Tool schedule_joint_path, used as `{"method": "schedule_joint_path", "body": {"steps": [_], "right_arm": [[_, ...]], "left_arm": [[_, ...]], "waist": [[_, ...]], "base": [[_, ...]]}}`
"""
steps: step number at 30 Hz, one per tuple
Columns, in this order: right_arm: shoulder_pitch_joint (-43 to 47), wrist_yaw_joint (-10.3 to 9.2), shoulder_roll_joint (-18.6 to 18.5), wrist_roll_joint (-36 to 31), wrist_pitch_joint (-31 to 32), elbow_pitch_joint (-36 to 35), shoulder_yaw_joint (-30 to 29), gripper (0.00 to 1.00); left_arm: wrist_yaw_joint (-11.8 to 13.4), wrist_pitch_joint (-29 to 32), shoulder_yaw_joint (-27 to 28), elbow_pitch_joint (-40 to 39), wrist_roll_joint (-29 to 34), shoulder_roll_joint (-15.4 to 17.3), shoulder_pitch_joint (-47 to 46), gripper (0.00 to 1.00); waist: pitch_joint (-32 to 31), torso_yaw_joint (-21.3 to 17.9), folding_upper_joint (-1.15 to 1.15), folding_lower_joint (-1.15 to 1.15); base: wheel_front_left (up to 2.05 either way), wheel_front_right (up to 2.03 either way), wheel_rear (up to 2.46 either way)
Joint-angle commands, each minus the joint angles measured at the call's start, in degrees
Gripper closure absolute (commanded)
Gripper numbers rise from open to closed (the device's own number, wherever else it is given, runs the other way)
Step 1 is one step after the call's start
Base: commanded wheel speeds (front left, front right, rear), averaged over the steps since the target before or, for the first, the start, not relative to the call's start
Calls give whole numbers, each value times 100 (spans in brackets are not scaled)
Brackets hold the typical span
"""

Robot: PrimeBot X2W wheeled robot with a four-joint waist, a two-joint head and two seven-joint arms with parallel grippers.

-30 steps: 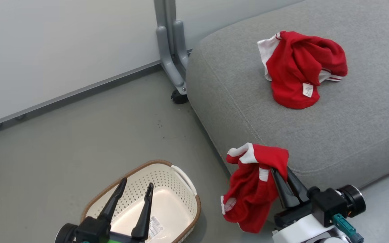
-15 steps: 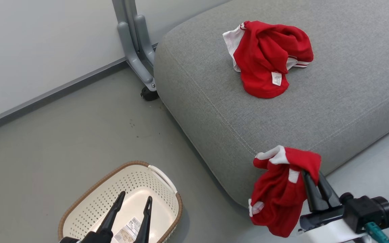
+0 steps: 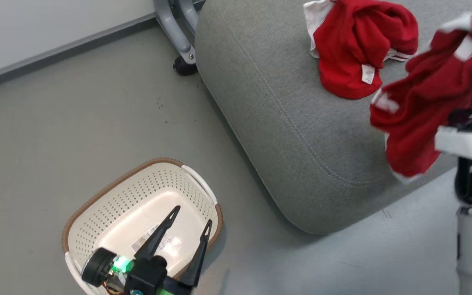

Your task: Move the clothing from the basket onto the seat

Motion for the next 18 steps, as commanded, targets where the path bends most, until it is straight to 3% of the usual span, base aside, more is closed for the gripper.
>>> {"method": "schedule_joint_path", "body": {"steps": [1, 6, 12, 18], "right_arm": [[-418, -7, -184, 49, -17, 76, -193, 100], [-1841, -5, -807, 230, -16, 451, -636, 100], [-3211, -4, -1592, 205, -10, 1520, -909, 100], [-3716, -6, -1713, -6, -10, 3296, -906, 100]], "left_arm": [[-28, -4, -85, -19, 80, 105, -259, 0], [-38, -4, -390, -422, 38, 343, -767, 0], [-42, -4, -708, -742, 13, 685, -1290, 0], [-44, -4, -846, -766, -71, 769, -1660, 0]], "waist": [[755, 470, 0, 0], [1659, 737, 0, 0], [2511, 980, 0, 0], [2848, 1196, 0, 0]], "base": [[0, 0, 0], [0, 0, 0], [0, 0, 0], [0, 0, 0]]}}
